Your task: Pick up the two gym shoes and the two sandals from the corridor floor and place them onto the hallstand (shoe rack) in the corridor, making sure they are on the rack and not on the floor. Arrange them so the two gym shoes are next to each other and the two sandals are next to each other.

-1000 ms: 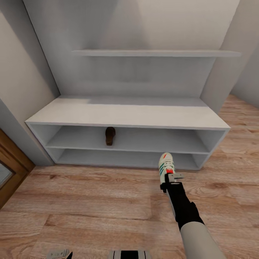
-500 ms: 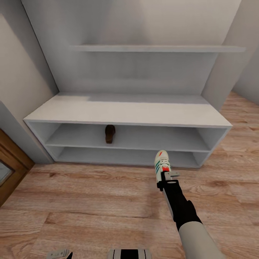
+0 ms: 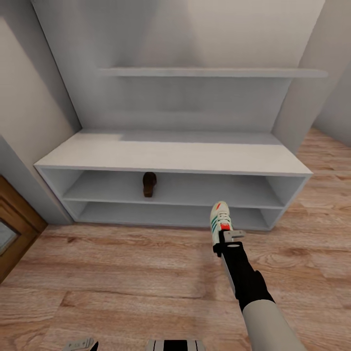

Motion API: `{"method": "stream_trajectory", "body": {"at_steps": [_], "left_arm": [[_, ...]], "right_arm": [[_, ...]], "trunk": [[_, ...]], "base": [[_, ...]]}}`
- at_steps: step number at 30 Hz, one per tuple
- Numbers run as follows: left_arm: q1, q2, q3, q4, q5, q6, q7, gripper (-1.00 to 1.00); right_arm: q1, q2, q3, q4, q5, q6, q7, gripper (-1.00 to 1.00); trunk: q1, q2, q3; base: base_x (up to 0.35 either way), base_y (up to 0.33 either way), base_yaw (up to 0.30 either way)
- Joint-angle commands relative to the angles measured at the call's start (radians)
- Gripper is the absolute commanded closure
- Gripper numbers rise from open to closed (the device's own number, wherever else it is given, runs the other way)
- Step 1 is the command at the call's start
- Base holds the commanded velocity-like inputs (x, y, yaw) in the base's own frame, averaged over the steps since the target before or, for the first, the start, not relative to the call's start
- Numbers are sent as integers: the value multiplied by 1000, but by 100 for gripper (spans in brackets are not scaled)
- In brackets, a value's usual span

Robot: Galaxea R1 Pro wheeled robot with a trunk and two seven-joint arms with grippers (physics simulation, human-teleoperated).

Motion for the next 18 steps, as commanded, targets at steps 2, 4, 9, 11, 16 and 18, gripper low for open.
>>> {"method": "stream_trajectory", "body": {"at_steps": [2,4,9,11,16,18], "left_arm": [[-1,0,9,1,-10,-4,-4,-100],[-1,0,9,1,-10,-4,-4,-100],[-1,0,9,1,-10,-4,-4,-100],[0,0,9,1,-9,-5,-4,-100],[1,0,9,1,-9,-5,-4,-100],[1,0,9,1,-9,-5,-4,-100]], "right_arm": [[0,1,-2,-1,1,4,0,100],[-1,1,-2,-2,1,4,0,100],[-1,1,-2,-2,1,4,0,100],[-1,1,-2,-2,1,4,0,100],[0,1,-2,-2,1,4,0,100],[0,1,-2,-2,1,4,0,100]], "trunk": [[0,0,2],[0,0,6],[0,0,13],[0,0,16],[-1,0,32],[-2,1,43]], "base": [[0,0,0],[0,0,0],[0,0,0],[0,0,0],[0,0,0],[0,0,0]]}}
